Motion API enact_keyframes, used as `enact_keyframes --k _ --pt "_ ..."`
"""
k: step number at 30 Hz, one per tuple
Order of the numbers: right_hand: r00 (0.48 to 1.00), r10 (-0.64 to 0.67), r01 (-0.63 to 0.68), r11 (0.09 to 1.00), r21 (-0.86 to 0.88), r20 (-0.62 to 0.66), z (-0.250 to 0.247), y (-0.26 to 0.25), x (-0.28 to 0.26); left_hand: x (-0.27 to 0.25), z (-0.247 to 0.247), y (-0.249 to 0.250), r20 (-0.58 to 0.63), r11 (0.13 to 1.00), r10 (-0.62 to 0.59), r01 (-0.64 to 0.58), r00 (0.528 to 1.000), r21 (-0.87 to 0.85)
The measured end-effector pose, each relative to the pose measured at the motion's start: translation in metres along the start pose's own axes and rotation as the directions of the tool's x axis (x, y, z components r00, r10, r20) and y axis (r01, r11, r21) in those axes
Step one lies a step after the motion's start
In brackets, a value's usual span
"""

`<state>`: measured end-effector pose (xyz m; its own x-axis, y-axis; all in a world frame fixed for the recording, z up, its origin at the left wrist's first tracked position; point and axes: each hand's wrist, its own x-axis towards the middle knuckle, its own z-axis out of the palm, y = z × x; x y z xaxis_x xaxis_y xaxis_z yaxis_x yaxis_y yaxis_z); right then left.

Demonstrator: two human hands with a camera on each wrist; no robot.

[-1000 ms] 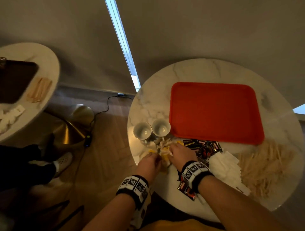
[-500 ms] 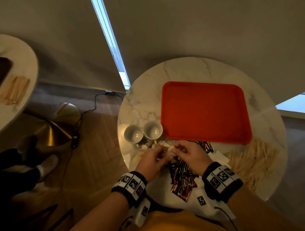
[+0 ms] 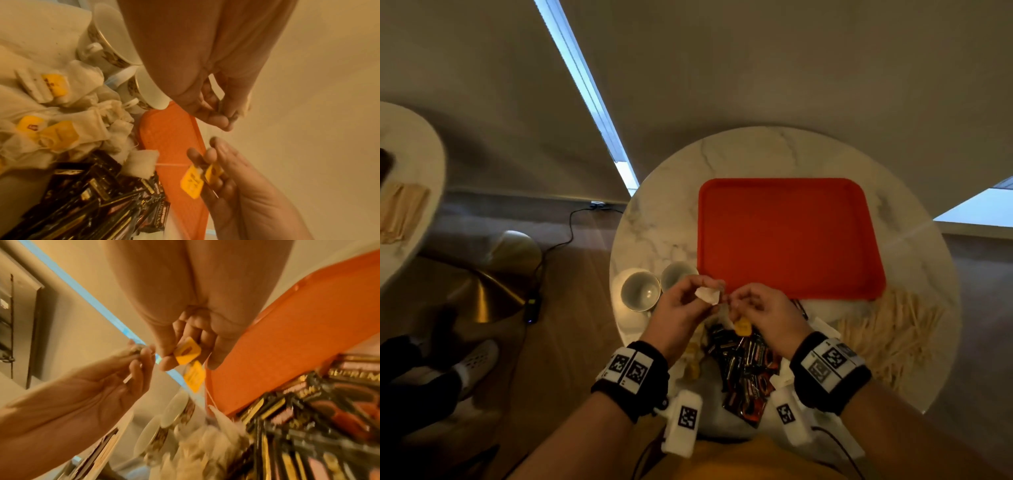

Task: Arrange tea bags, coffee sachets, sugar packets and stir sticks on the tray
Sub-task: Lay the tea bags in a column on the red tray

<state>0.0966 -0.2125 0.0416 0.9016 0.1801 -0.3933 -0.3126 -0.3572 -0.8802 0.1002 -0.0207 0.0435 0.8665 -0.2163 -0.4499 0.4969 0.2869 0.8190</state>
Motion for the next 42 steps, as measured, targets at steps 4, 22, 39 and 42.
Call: enact_keyframes --k 4,22,39,42 --pt "0.981 -0.099 0.093 0.995 -0.046 -0.166 -0.035 -0.014 0.000 0.001 0.011 0.012 0.097 0.988 -0.116 0.124 0.989 -0.087" --pt "0.974 -0.203 0.178 0.962 -0.207 -0.104 -0.047 -0.026 0.011 0.002 0.015 0.026 0.116 0.944 0.000 -0.039 0.993 0.327" --pt "0.997 -0.016 0.017 1.000 -0.015 0.075 -0.027 0.000 0.007 0.016 0.010 0.035 -0.265 0.989 0.147 -0.135 0.953 0.061" --pt "0.999 -0.035 0.035 0.999 -0.012 0.008 -0.030 -0.002 0.006 0.017 0.003 0.029 -0.301 0.980 0.103 -0.045 0.948 0.194"
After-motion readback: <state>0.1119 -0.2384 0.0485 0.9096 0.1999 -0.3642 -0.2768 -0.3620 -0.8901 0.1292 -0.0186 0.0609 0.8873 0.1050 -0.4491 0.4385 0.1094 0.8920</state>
